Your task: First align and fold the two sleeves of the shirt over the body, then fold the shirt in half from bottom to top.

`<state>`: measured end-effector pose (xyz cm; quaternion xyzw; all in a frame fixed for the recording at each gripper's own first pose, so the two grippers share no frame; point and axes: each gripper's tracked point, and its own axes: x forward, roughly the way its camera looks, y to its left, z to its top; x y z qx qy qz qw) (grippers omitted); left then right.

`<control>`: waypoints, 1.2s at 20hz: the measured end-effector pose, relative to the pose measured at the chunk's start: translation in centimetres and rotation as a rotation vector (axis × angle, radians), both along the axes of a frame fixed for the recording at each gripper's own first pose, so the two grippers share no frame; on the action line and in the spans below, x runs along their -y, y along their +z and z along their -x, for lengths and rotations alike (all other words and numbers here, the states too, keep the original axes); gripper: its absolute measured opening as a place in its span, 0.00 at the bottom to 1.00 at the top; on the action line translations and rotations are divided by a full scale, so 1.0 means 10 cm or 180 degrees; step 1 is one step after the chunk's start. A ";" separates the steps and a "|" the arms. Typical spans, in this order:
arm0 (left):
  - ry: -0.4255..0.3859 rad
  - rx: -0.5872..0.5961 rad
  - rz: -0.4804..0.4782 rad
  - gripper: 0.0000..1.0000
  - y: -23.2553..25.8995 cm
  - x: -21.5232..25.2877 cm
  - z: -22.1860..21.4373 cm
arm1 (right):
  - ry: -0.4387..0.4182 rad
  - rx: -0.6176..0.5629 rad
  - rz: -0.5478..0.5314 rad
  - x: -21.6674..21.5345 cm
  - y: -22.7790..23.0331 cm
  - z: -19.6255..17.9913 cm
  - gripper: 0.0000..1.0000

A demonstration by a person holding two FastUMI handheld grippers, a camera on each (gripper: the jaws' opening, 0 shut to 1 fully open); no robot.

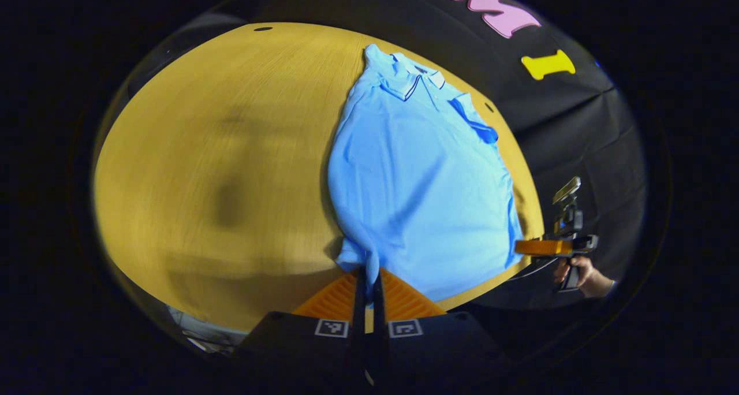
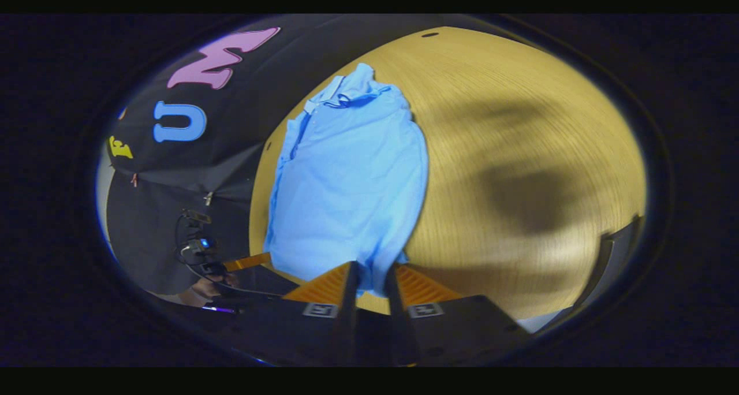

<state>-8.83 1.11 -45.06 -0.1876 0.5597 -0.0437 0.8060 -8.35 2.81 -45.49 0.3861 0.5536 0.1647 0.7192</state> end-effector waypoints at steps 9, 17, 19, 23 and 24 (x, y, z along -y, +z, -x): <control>-0.0198 0.0312 -0.0125 0.06 0.16 0.09 -0.31 | -0.0200 0.0187 -0.0913 -0.33 0.41 -0.28 0.07; -0.0257 0.0878 -0.0114 0.06 0.90 0.20 -1.01 | 0.0016 0.0865 -0.0950 -0.29 1.08 -0.81 0.07; -0.0269 0.1005 -0.0141 0.06 1.06 0.20 -1.20 | 0.0069 0.1040 -0.0947 -0.28 1.28 -0.98 0.07; -0.0282 0.1242 -0.0232 0.06 1.37 0.11 -1.70 | 0.0072 0.1365 -0.0871 -0.15 1.61 -1.45 0.07; -0.0282 0.1293 -0.0273 0.06 1.45 0.06 -1.80 | 0.0076 0.1433 -0.0838 -0.13 1.66 -1.58 0.07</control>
